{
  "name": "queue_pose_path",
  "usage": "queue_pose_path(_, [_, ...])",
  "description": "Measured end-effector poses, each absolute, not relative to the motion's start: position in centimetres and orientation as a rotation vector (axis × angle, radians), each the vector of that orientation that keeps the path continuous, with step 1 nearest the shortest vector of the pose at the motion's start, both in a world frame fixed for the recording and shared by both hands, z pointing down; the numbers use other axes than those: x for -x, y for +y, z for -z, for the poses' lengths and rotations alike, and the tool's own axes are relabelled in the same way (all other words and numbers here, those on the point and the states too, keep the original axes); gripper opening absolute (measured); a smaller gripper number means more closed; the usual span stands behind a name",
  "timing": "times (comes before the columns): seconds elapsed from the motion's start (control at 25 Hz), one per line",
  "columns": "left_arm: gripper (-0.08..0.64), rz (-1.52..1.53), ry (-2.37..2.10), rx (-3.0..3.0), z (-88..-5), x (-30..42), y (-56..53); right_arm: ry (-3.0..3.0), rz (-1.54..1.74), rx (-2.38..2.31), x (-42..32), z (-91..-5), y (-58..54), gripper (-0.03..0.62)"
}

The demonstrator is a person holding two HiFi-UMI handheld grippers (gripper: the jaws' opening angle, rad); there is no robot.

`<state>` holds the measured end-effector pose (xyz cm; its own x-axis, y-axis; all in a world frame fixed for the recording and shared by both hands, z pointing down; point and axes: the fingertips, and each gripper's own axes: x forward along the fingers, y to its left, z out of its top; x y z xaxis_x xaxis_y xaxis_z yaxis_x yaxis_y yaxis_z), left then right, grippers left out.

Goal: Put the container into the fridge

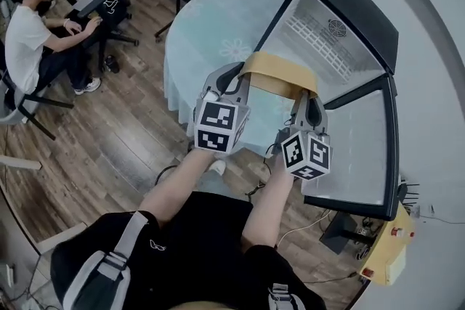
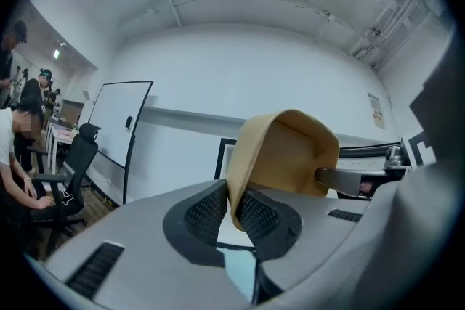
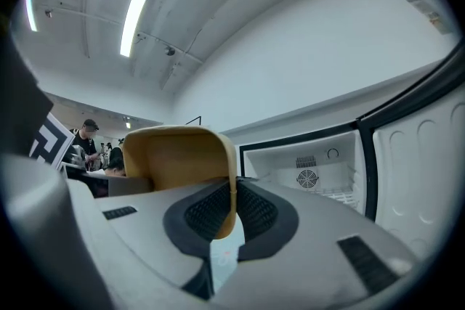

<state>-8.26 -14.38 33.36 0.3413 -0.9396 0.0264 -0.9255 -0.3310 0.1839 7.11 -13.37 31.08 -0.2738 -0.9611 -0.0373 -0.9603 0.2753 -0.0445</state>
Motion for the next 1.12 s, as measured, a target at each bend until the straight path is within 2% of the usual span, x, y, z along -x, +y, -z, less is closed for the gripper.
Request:
queue_pose_path(0.48, [0.025, 0.059, -1.566, -2.546, -33.2, -4.0, -26.8, 2.336, 0.064, 1.948, -19.2, -31.2, -23.8, 0.021])
queue_pose_path(1.12, [0.023, -0.098, -1.488, -2.511, -37.8, -7.2, -34.6, 2.270, 0.283, 1.998, -22.2, -36.7, -30.4, 0.025])
